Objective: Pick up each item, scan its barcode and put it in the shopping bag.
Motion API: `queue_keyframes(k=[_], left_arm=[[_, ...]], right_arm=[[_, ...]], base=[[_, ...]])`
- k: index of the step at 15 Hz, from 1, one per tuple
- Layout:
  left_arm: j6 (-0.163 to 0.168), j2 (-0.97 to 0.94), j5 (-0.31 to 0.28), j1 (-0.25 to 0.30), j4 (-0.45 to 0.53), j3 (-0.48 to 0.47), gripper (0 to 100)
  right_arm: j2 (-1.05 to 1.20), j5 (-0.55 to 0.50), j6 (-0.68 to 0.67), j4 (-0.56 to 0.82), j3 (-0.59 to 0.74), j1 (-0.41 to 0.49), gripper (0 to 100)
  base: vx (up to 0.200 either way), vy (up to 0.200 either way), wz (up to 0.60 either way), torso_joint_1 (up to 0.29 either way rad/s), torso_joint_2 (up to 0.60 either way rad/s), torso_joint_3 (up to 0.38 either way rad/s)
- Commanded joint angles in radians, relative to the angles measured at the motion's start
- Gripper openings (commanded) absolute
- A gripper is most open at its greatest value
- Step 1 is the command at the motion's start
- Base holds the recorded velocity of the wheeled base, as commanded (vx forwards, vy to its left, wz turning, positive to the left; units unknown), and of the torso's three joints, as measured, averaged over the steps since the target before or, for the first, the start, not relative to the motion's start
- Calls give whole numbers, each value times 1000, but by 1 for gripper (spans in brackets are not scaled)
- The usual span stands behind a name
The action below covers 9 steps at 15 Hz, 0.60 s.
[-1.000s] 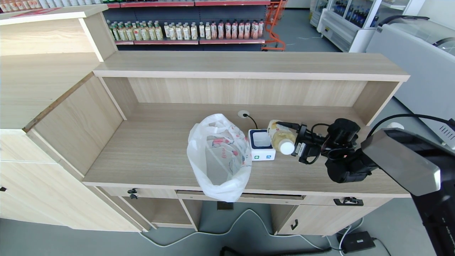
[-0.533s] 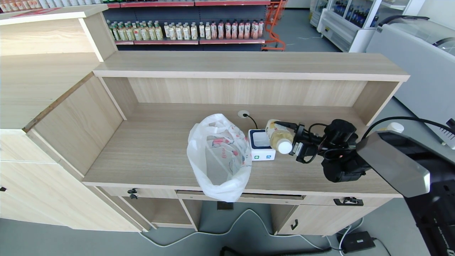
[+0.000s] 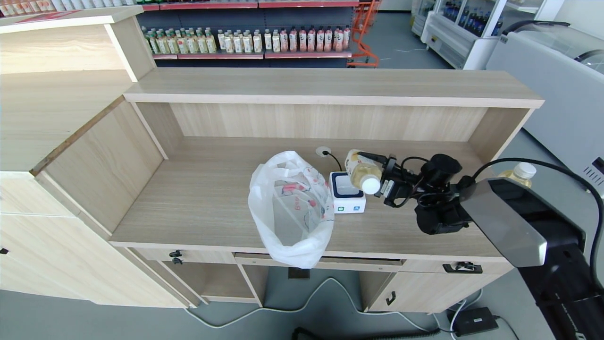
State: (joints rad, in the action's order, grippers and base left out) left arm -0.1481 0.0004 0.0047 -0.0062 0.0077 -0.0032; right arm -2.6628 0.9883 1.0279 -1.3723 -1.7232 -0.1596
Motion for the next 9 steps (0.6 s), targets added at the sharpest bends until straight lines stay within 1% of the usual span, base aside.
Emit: queue_keyframes(k=[1,5,9], left_arm=[[-1,0,0,0,0,0,100],[-1,0,1,0,0,0,100],[-1,0,0,0,0,0,100]], right_arm=[[-23,0,-3,-1,-21,-9,0],[-36,1,-9,-5,-22,-12,0],[-62,0,-26,2,-75,-12,0]], base=[[0,0,0,0,0,0],[0,0,0,0,0,0],[0,0,0,0,0,0]])
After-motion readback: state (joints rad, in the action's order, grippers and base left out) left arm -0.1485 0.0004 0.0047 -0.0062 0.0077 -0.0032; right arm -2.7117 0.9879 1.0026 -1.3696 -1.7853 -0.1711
